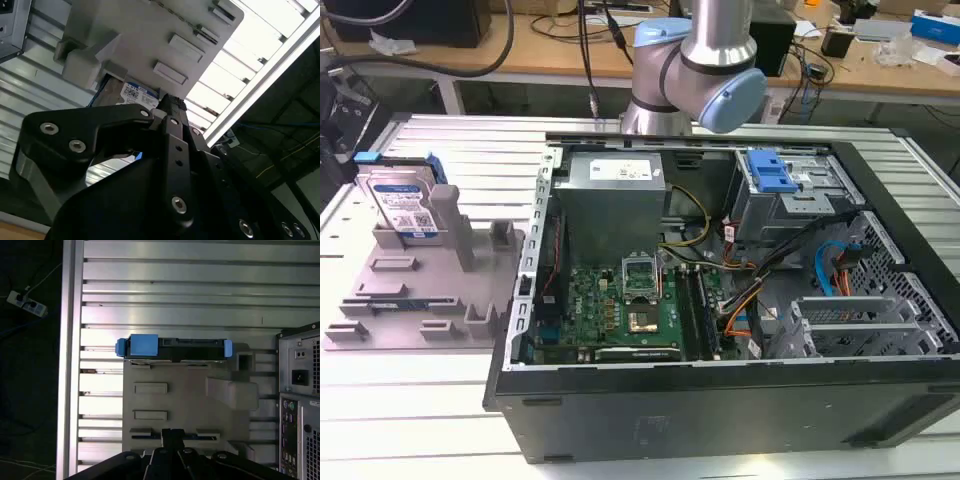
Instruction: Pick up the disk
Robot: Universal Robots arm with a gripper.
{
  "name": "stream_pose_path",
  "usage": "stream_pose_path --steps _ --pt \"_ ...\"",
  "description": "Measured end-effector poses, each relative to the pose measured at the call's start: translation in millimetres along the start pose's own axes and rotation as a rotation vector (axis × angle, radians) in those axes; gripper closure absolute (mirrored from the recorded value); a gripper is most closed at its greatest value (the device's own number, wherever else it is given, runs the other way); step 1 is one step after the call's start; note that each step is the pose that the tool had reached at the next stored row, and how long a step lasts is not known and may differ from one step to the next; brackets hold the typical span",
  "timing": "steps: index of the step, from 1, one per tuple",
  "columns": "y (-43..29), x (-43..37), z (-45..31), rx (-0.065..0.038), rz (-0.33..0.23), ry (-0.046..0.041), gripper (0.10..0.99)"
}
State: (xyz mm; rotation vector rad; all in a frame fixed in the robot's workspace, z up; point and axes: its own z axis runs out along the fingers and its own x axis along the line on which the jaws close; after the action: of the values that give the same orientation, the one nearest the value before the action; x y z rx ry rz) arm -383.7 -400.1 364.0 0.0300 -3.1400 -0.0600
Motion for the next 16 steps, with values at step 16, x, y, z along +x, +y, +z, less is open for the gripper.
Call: stream_pose_path --steps 16 --pt "0.0 0.0 0.0 0.0 -0.157 0.0059 0.98"
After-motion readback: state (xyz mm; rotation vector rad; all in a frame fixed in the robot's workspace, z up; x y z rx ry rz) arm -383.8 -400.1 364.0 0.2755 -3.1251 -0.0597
